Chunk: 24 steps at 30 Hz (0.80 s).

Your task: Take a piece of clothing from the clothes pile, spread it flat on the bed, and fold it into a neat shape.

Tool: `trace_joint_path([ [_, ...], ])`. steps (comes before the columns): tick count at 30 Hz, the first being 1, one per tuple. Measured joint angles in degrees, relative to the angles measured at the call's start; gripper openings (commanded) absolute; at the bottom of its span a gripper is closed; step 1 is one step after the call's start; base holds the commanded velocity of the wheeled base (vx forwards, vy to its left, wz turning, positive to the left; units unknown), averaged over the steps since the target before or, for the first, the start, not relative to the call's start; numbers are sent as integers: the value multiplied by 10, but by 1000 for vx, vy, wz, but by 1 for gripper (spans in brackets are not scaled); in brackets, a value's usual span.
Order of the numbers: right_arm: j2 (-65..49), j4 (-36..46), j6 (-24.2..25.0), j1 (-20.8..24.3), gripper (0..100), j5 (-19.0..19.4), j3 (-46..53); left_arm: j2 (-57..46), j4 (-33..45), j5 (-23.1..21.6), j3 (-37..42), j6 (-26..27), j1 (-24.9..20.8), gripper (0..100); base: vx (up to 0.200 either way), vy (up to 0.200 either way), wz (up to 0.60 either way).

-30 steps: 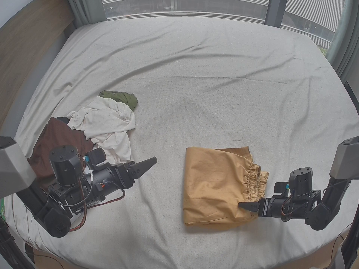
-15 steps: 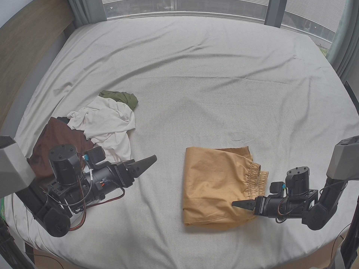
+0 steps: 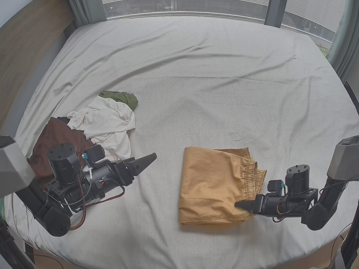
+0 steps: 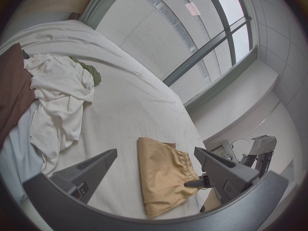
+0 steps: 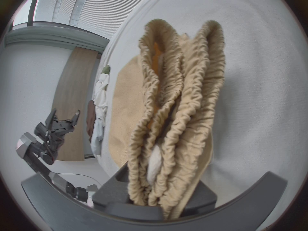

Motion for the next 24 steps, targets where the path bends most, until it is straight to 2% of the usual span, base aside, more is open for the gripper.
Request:
trace_joint_path([
  [6,-35,-64,32,18,0,14,7,-5,-5,-4,-1,-1,2,100,0,0,0],
  [14,-77,-140,81,28,0,54,20,-16,-10,-14,-1,-6,7,100,0,0,0],
  [24,-115,-150,93,51,0,60,11,-20,-14,-15,-11,-19,16,100,0,0,0],
])
